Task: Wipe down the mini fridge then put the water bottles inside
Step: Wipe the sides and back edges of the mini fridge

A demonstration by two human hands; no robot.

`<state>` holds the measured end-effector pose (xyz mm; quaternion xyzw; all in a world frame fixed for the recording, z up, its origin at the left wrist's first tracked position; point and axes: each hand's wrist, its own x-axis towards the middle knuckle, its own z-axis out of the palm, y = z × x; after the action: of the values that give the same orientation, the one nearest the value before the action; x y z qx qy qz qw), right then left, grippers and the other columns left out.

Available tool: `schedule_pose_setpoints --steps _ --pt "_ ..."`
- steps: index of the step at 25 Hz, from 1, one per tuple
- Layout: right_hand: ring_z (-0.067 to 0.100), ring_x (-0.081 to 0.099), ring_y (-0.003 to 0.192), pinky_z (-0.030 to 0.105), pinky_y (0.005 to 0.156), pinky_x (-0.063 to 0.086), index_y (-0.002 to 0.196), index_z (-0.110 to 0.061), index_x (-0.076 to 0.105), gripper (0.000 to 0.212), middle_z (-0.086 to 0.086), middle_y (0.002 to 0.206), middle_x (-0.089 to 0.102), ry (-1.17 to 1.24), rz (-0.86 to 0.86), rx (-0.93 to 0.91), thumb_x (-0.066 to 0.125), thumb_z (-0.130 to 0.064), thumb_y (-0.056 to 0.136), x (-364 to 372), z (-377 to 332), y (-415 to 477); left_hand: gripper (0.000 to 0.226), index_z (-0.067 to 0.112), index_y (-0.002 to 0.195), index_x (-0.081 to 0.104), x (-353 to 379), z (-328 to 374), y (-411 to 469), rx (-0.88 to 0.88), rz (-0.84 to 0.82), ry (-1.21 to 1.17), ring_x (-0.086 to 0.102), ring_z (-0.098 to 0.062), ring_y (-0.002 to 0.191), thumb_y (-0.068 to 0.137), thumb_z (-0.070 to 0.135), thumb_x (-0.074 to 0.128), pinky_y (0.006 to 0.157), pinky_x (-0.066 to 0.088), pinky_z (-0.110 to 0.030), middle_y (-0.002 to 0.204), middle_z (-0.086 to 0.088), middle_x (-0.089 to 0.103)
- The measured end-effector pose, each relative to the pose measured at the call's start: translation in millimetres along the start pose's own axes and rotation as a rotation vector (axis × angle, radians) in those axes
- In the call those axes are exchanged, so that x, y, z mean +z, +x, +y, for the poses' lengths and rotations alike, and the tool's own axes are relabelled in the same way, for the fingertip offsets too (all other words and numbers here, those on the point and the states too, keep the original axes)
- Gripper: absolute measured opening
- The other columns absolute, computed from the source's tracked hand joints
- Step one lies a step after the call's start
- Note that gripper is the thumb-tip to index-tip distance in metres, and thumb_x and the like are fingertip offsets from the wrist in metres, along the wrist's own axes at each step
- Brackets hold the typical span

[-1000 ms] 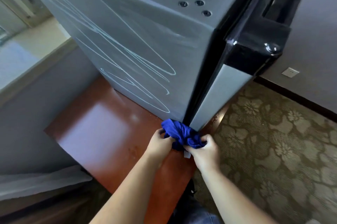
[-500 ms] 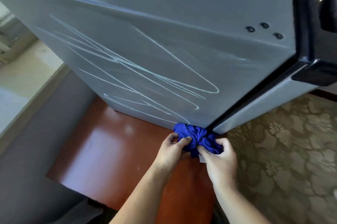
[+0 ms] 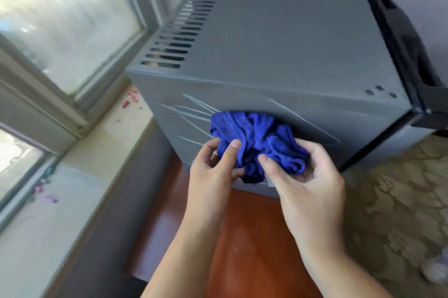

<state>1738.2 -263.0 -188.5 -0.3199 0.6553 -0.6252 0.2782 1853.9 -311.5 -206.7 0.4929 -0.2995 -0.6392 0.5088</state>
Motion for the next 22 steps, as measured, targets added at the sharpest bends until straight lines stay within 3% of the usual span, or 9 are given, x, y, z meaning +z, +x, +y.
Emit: schedule_pose_setpoints --steps 2,4,6,9,11,14,18,20,22 --pt "0.001 0.075 0.085 0.015 0.074 0.056 0.103 -0.022 0.071 0.036 -0.01 0.095 0.08 0.11 -0.027 0.009 0.086 -0.007 0.074 2.8 -19.1 -10.1 0.037 0.013 0.115 0.069 2.6 21.3 -7.8 0.027 0.046 0.051 0.063 -0.008 0.055 0.084 0.028 0.082 0.065 0.054 -0.025 0.088 -0.001 0.072" --pt "0.002 0.075 0.09 0.019 0.08 0.058 0.105 -0.025 0.07 0.036 -0.01 0.097 0.08 0.096 -0.112 -0.077 0.085 -0.01 0.076 17.8 -44.0 -13.7 0.034 0.02 0.115 0.068 -3.2 53.0 -6.5 0.158 0.111 0.103 0.064 -0.009 0.061 0.085 0.031 0.081 0.07 0.055 -0.029 0.096 -0.007 0.075" --pt "0.012 0.074 0.094 0.031 0.085 0.058 0.108 -0.025 0.07 0.035 -0.006 0.098 0.077 -0.157 -0.256 -0.403 0.087 -0.017 0.078 34.0 -71.3 -4.1 0.031 0.02 0.115 0.066 -11.7 83.2 2.6 0.352 0.175 0.121 0.069 -0.015 0.076 0.089 0.033 0.076 0.078 0.058 -0.036 0.104 -0.014 0.077" --pt "0.02 0.065 0.085 0.026 0.078 0.048 0.103 -0.025 0.068 0.032 0.001 0.092 0.068 -0.559 -0.535 -0.836 0.085 -0.028 0.076 57.3 -113.5 32.7 0.023 0.022 0.117 0.06 -25.0 107.6 12.1 0.547 0.37 0.171 0.066 -0.018 0.071 0.095 0.025 0.069 0.072 0.059 -0.041 0.097 -0.018 0.075" --pt "0.025 0.059 0.092 0.032 0.077 0.046 0.102 -0.028 0.065 0.036 0.002 0.093 0.062 -0.806 -0.665 -1.004 0.084 -0.04 0.073 66.8 -139.1 58.3 0.024 0.029 0.118 0.057 -19.4 98.7 8.9 0.537 0.477 0.201 0.067 -0.024 0.068 0.097 0.024 0.065 0.072 0.061 -0.047 0.099 -0.019 0.074" --pt "0.031 0.048 0.1 0.042 0.082 0.049 0.103 -0.025 0.069 0.042 0.005 0.103 0.055 -1.058 -0.806 -1.331 0.078 -0.053 0.073 59.4 -155.4 84.0 0.029 0.032 0.122 0.056 3.9 63.4 -14.2 0.526 0.562 0.111 0.074 -0.038 0.088 0.095 0.025 0.064 0.083 0.062 -0.057 0.111 -0.017 0.071" --pt "0.028 0.048 0.092 0.049 0.081 0.056 0.089 -0.022 0.07 0.039 0.002 0.111 0.061 -1.174 -1.019 -1.635 0.086 -0.044 0.061 19.9 -148.3 117.9 0.033 0.031 0.125 0.055 67.3 -4.6 -54.9 0.463 0.452 -0.033 0.073 -0.019 0.106 0.099 0.011 0.062 0.087 0.064 -0.043 0.117 0.001 0.068" --pt "0.033 0.056 0.109 0.05 0.082 0.057 0.082 -0.026 0.064 0.039 0.002 0.125 0.064 -1.186 -1.103 -1.726 0.088 -0.039 0.054 2.5 -149.9 130.2 0.036 0.04 0.121 0.056 91.9 -25.0 -69.8 0.493 0.452 -0.022 0.07 -0.003 0.106 0.096 0.017 0.067 0.094 0.061 -0.044 0.109 0.023 0.07" --pt "0.032 0.054 0.131 0.052 0.092 0.055 0.076 -0.029 0.057 0.035 0.002 0.141 0.062 -1.155 -1.258 -1.828 0.078 -0.047 0.055 -7.8 -152.8 134.0 0.036 0.041 0.122 0.057 101.1 -39.7 -78.5 0.505 0.5 0.015 0.067 0.005 0.106 0.092 0.028 0.072 0.1 0.058 -0.046 0.112 0.027 0.07"
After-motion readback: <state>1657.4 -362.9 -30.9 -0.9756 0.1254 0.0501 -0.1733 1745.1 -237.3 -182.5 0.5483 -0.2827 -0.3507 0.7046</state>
